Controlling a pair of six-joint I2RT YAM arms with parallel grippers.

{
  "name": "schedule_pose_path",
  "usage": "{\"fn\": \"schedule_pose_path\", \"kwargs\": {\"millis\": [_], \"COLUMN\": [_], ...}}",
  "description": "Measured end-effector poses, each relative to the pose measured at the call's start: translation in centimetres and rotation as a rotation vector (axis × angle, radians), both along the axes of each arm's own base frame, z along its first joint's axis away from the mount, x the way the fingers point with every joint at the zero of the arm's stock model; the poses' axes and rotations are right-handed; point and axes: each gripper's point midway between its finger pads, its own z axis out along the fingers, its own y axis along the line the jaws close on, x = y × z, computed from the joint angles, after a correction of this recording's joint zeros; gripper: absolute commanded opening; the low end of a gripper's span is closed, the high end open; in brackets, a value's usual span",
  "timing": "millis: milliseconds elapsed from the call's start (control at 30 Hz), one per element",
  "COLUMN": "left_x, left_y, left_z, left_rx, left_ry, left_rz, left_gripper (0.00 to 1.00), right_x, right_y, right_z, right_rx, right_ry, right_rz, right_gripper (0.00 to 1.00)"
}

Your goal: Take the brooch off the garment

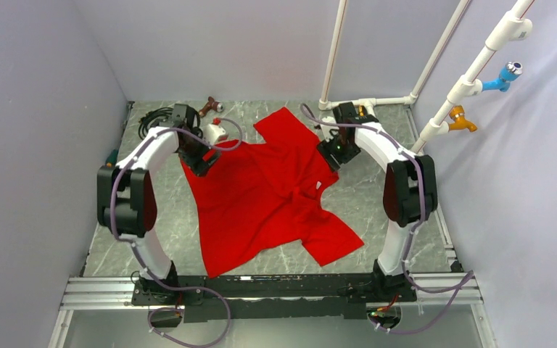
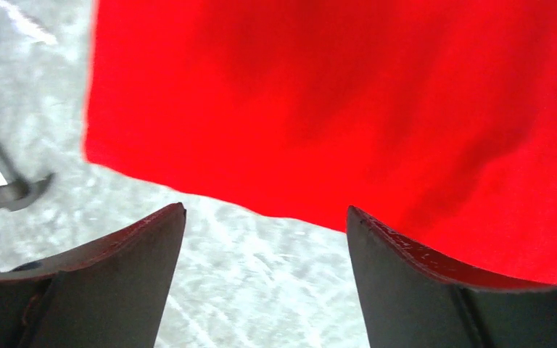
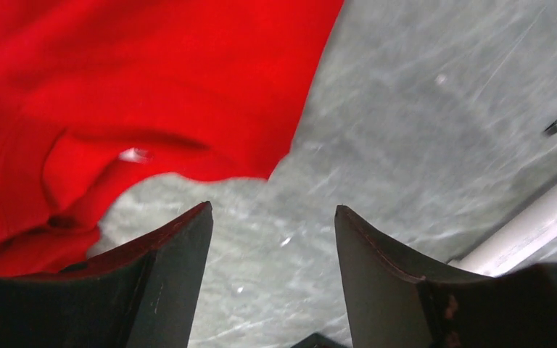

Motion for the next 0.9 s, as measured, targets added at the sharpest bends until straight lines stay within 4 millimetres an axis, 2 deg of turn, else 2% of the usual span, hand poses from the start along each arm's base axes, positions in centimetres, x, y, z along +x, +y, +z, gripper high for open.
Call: {"fn": "schedule_pose_path", "kwargs": {"millis": [67, 200, 333, 500, 700, 900], "left_x": [2.1, 6.1, 8.4, 10.9, 11.4, 11.4], "left_y": [1.5, 4.2, 5.2, 5.8, 6.8, 7.9], "left_z": [-0.4, -1.4, -2.6, -4.2, -6.2, -6.5], "left_rx": [0.029, 0.103, 0.159, 0.205, 0.26, 0.288], "left_ry": [-0.009, -0.047, -0.062, -0.076, -0.056, -0.067], "left_rz": [0.038, 0.09, 0.09, 0.083, 0.063, 0.036], "left_gripper": [0.76, 0.71, 0.67, 0.58, 0.54, 0.52], "right_x": [2.0, 7.3, 11.9, 15.8, 16.7, 17.3], "right_y": [0.5, 1.7, 2.8, 4.0, 6.1, 7.7], "right_z": [0.0, -0.2, -1.3, -2.5, -3.5, -3.8], "right_rx": [0.006, 0.015, 0.01, -0.019, -0.061, -0.091], "right_ry": [-0.024, -0.098, -0.163, -0.233, -0.282, -0.332], "right_rz": [0.005, 0.005, 0.003, 0.019, 0.073, 0.107], "right_gripper": [0.62, 0.6, 0.59, 0.58, 0.58, 0.58]}}
